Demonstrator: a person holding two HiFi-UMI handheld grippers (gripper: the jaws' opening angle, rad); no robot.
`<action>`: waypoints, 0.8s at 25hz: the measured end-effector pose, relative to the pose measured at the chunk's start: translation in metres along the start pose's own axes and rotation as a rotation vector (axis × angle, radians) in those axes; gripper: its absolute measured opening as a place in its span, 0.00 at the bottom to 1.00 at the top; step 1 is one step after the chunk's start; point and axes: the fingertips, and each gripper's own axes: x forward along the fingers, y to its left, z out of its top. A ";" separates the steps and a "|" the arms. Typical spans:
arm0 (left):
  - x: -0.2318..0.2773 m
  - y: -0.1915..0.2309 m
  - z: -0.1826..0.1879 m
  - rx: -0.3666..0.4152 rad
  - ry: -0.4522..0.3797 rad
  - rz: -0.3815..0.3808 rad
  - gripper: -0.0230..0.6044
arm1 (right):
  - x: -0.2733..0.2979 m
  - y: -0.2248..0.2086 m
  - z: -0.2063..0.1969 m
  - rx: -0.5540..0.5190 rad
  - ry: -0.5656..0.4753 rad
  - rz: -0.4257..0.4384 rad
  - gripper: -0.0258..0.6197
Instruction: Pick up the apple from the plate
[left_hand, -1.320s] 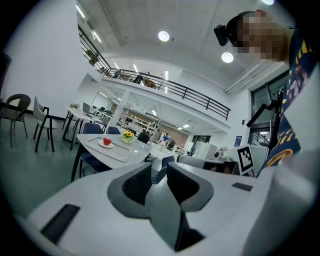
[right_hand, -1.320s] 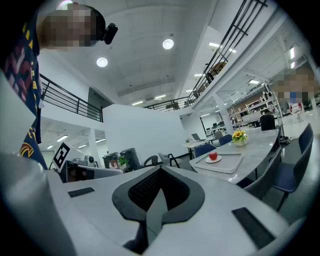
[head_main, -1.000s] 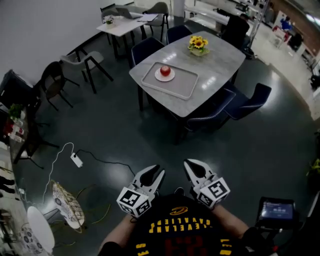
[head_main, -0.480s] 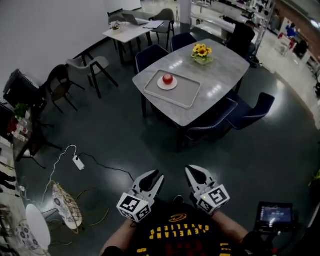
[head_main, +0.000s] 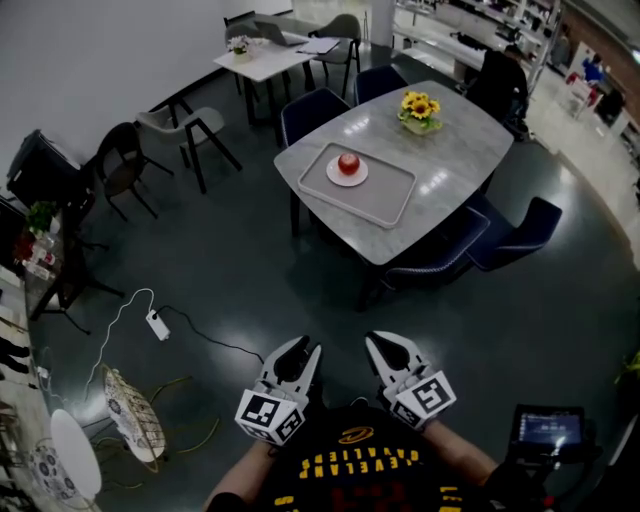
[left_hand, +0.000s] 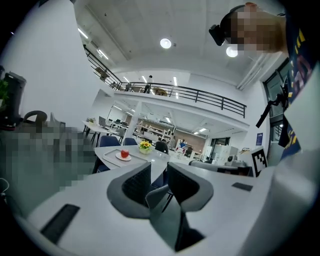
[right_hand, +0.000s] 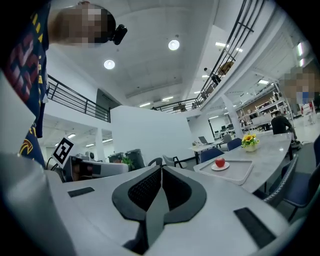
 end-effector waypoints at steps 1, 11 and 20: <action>0.004 0.010 0.004 -0.001 -0.005 0.001 0.18 | 0.009 -0.002 0.000 -0.016 0.003 -0.005 0.04; 0.056 0.104 0.049 -0.048 0.032 -0.118 0.22 | 0.115 -0.024 0.023 -0.008 -0.008 -0.102 0.11; 0.092 0.170 0.068 -0.067 0.070 -0.196 0.22 | 0.182 -0.041 0.030 0.017 -0.021 -0.199 0.11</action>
